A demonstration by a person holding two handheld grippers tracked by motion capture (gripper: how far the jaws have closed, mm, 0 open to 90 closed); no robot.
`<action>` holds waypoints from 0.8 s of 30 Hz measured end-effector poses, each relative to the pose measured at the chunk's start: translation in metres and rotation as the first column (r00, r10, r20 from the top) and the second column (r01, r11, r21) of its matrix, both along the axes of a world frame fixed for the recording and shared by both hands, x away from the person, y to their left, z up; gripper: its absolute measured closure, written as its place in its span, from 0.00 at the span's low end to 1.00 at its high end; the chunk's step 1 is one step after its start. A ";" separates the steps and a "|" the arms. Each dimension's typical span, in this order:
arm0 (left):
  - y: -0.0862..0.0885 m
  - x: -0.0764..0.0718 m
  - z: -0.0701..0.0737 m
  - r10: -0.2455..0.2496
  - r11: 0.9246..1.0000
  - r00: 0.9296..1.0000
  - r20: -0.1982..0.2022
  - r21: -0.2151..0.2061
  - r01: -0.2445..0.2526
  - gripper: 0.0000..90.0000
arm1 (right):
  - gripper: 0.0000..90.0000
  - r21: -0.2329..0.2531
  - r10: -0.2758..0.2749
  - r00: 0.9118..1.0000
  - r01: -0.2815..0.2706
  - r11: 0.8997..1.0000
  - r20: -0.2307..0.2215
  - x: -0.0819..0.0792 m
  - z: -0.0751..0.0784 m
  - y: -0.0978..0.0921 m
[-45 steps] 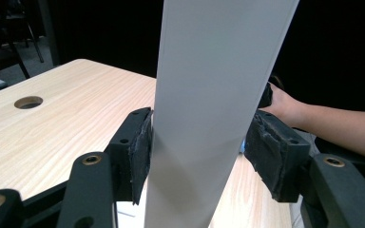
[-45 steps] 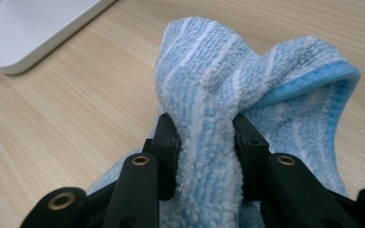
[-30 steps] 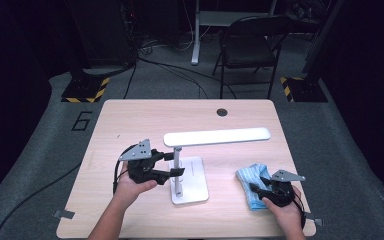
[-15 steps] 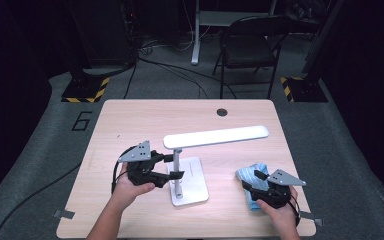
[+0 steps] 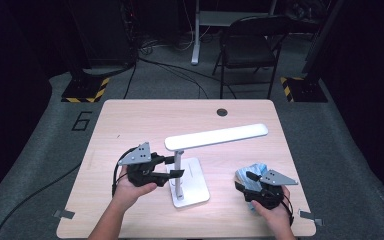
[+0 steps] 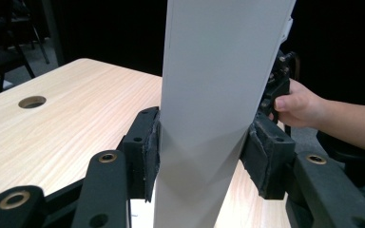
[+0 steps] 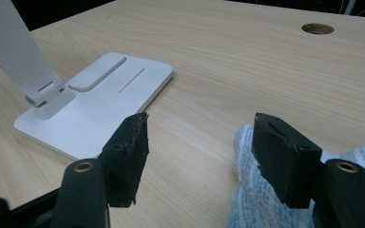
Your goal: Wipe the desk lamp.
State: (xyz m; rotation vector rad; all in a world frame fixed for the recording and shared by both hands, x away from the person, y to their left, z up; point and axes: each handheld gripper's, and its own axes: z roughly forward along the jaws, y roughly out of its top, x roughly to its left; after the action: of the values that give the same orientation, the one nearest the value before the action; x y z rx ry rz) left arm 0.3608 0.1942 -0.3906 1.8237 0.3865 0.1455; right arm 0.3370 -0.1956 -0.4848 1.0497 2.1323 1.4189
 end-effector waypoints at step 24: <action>-0.036 0.005 0.002 0.007 1.000 1.000 -0.018 0.003 -0.007 0.56 | 0.56 0.020 0.157 0.987 -0.158 0.987 0.023 -0.012 0.002 0.060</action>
State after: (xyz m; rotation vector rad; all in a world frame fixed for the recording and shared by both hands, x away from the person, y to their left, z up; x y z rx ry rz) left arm 0.3653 0.1582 -0.3888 1.8273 0.4055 0.1345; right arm 0.3248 -0.1360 -0.4827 0.8859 2.2313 1.5207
